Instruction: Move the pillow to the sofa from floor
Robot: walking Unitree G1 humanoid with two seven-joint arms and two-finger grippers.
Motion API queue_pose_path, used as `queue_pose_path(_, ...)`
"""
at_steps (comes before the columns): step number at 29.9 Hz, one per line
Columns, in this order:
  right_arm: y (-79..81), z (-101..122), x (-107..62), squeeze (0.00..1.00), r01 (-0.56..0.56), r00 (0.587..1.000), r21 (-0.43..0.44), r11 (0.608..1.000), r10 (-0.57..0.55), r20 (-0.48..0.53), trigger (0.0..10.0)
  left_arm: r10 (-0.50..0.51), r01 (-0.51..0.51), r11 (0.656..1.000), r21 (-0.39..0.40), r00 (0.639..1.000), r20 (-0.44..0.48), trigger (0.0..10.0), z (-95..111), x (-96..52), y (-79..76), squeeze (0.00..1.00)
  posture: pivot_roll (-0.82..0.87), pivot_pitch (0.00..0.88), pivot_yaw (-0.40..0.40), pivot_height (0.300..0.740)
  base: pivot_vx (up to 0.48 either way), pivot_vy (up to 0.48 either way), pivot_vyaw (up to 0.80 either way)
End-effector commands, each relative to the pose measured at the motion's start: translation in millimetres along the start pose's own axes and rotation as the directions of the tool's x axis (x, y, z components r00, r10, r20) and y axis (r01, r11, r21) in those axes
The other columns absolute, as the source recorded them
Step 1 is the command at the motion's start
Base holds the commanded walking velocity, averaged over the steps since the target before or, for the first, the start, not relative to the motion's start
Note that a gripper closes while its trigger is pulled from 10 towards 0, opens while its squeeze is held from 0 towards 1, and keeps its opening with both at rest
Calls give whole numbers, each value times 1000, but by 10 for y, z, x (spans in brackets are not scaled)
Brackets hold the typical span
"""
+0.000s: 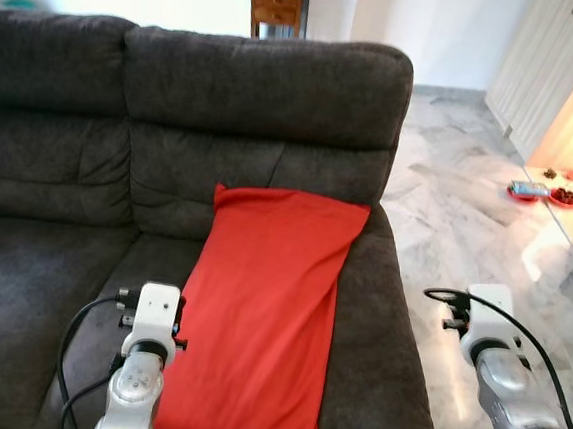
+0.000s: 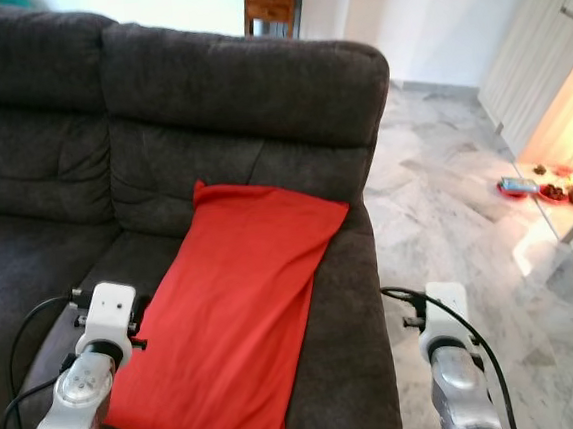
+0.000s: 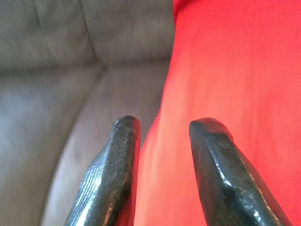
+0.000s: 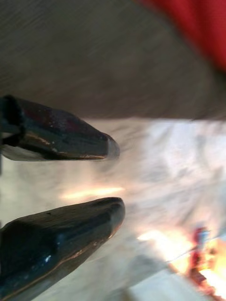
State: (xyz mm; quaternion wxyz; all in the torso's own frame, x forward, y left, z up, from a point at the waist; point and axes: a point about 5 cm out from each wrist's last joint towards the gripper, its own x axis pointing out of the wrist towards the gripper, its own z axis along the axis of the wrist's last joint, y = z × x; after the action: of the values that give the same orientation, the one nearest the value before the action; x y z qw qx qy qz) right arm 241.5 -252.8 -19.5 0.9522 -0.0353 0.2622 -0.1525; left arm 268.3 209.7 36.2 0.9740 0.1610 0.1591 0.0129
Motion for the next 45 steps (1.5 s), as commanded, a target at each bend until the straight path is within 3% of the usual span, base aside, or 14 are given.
queue_pose_path(1, -75, -144, -28, 0, 22, 998, 20, 1000, -21, -64, 10000, 1, -2, 1000, -27, 1000, -26, 10000, -111, -20, -37, 0, 106, 0, -120, 740, 0, 0, 0)
queue_pose_path(3, -75, -258, -59, 0, 20, 994, 12, 1000, -19, -110, 10000, 1, -3, 999, -35, 999, -45, 10000, -193, -35, -47, 0, 104, 0, -118, 740, 0, 0, 0)
queue_pose_path(4, -65, -459, -133, 0, 5, 982, -2, 1000, -6, -187, 10000, -5, 1, 999, -41, 996, -87, 10000, -335, -68, -73, 0, 110, 0, -118, 740, 0, 0, 0)
queue_pose_path(5, -65, -459, -133, 0, 5, 982, -2, 1000, -6, -187, 10000, -5, 1, 999, -41, 996, -87, 10000, -335, -68, -73, 0, 110, 0, -118, 740, 0, 0, 0)
queue_pose_path(6, -75, -611, -203, 0, 9, 969, -15, 1000, -12, -247, 10000, -4, -1, 999, -44, 993, -121, 10000, -435, -99, -87, 0, 112, 0, -118, 740, 0, 0, 0)
queue_pose_path(13, -57, -998, -422, 0, 9, 916, 19, 1000, -1, -402, 10000, -13, 5, 999, -41, 978, -208, 10000, -724, -207, -136, 0, 116, 0, -108, 740, 0, 0, 0)
queue_pose_path(17, 47, -1066, -470, 0, -64, 903, -5, 998, 56, -427, 10000, -16, 7, 999, -38, 971, -238, 10000, -812, -236, -142, 0, 109, 0, -100, 740, 0, 0, 0)
queue_pose_path(22, 117, -1095, -493, 0, -44, 899, 41, 998, 58, -434, 10000, -37, 28, 999, -32, 952, -304, 10000, -956, -269, -177, 0, 107, 0, -90, 740, 0, 0, 0)
queue_pose_path(31, 186, -1112, -503, 0, -102, 886, -14, 995, 84, -457, 10000, -67, 55, 998, -41, 914, -400, 10000, -1145, -369, -230, 0, 98, 0, -75, 740, 0, 0, 0)
queue_pose_path(36, 223, -1136, -522, 0, -95, 879, 6, 995, 87, -469, 10000, -78, 69, 997, -36, 895, -440, 10000, -1225, -421, -237, 0, 104, 0, -73, 740, 0, 0, 0)
queue_pose_path(45, 327, -1123, -520, 0, -138, 873, 12, 990, 128, -470, 10000, -81, 67, 997, -48, 891, -447, 10000, -1243, -431, -239, 0, 98, 0, -74, 740, 0, 0, 0)
